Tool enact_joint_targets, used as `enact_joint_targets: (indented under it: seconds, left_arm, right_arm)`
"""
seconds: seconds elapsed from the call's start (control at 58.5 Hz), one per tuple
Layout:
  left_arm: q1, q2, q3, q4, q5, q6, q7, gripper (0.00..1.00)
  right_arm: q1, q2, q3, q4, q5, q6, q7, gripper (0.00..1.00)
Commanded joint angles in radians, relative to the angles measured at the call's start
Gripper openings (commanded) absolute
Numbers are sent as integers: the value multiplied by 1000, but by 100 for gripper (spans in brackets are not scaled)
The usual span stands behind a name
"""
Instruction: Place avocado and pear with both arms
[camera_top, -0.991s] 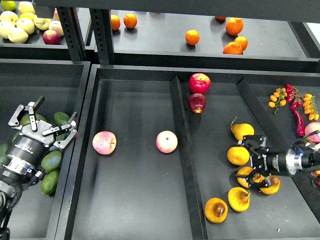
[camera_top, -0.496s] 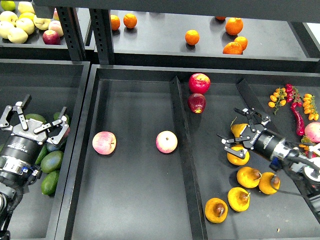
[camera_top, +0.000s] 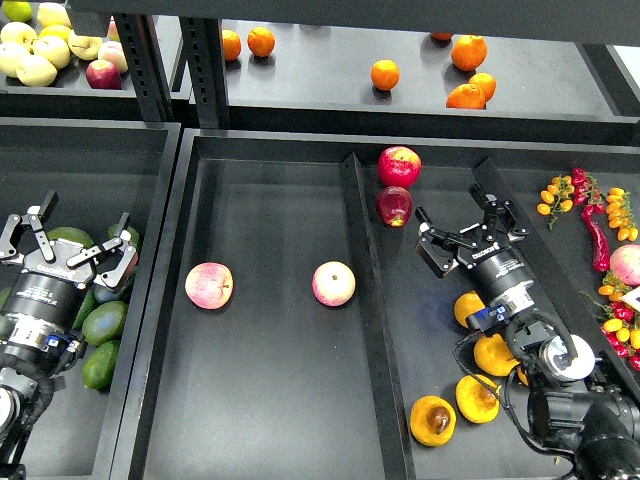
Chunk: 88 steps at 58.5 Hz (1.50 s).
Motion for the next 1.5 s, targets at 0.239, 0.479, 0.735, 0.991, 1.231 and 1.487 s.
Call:
enact_joint_targets:
  seconds: [0.239, 0.479, 0.735, 0.991, 1.231, 1.487]
  left_arm:
    - [6, 0, 45, -10, 0, 0, 2, 100]
    - [37, 0, 57, -32, 0, 0, 2, 100]
    - [80, 0, 79, -60, 0, 0, 4, 100]
    - [100, 0, 130, -58, 2, 0, 9, 100]
    - [101, 0, 139, -64, 2, 0, 16, 100]
    - [103, 0, 120, -141, 2, 105, 22, 100]
  right_arm:
    - [-5, 0, -72, 35, -68, 0, 346, 99]
    - [-81, 0, -187, 185, -69, 0, 469, 99]
    - [-204, 0, -252, 272, -273, 0, 464, 99]
    - [-296, 0, -240, 316, -296, 0, 434, 99]
    - [-328, 0, -234, 377, -292, 0, 437, 99]
    - [-340, 0, -221, 478, -292, -91, 435, 99]
